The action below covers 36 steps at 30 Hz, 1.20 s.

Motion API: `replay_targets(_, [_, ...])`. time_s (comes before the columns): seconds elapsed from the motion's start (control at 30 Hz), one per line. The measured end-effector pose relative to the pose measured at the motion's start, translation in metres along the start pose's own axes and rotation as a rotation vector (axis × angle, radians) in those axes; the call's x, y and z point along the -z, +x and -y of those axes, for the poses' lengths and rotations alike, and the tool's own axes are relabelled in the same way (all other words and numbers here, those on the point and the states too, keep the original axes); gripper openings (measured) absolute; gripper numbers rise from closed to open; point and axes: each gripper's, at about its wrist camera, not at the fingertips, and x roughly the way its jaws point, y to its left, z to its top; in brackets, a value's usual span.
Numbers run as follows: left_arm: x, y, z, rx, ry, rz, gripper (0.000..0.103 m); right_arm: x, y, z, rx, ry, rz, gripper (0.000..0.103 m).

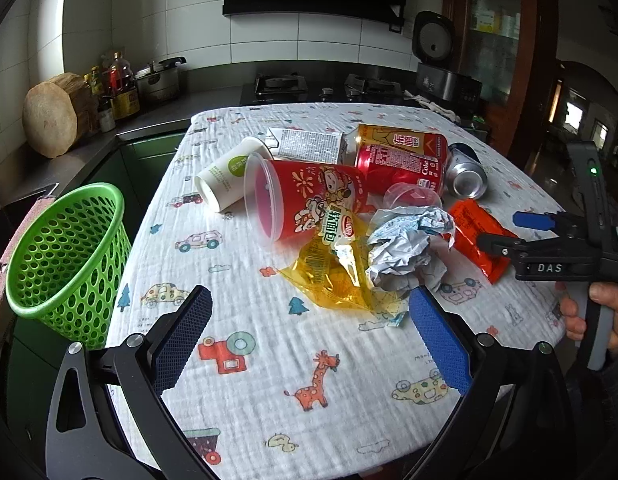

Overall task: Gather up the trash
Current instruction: 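Grasp the crumpled foil with the left tool while the right tool grasps the orange snack bag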

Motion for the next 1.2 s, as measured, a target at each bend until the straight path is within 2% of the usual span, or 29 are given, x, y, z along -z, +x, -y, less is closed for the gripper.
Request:
replay_targets(0.1, [-0.002,0.004,0.002,0.047,0.004,-0.012,0.097,-0.006,0.012,0.001,-0.015,-0.017,-0.028,0.096])
replay_targets(0.27, [-0.009,0.012,0.018,0.096,0.067,-0.022,0.097,-0.011,0.029,0.002,-0.019,-0.057,-0.063,0.094])
replay_targets(0.33, [-0.014,0.015,0.024,0.136,0.082,-0.028,0.097,-0.011,0.033,0.004,-0.032,-0.057,-0.081,0.084])
replay_targets(0.4, [-0.019,0.017,0.032,0.182,0.101,-0.025,0.097,-0.010,0.036,0.006,-0.043,-0.054,-0.089,0.083])
replay_targets(0.47, [-0.025,0.022,0.041,0.205,0.131,-0.021,0.092,-0.008,0.037,0.007,-0.048,-0.055,-0.094,0.078])
replay_targets(0.6, [-0.031,0.041,0.056,0.220,0.192,-0.061,0.077,-0.005,0.038,0.012,-0.066,-0.039,-0.101,0.071])
replay_targets(0.77, [-0.033,0.058,0.063,0.217,0.265,-0.109,0.075,-0.001,0.031,0.016,-0.075,-0.031,-0.088,0.066])
replay_targets(0.87, [-0.032,0.067,0.066,0.225,0.299,-0.134,0.065,0.000,0.027,0.017,-0.084,-0.022,-0.080,0.066])
replay_targets(1.1, [-0.031,0.079,0.062,0.235,0.322,-0.159,0.064,0.002,0.019,0.013,-0.100,-0.019,-0.074,0.065])
replay_targets(1.17, [-0.031,0.080,0.063,0.228,0.335,-0.159,0.061,0.003,0.018,0.012,-0.101,-0.016,-0.074,0.065])
replay_targets(1.2, [-0.031,0.080,0.064,0.226,0.340,-0.156,0.056,0.004,0.017,0.011,-0.103,-0.015,-0.074,0.065])
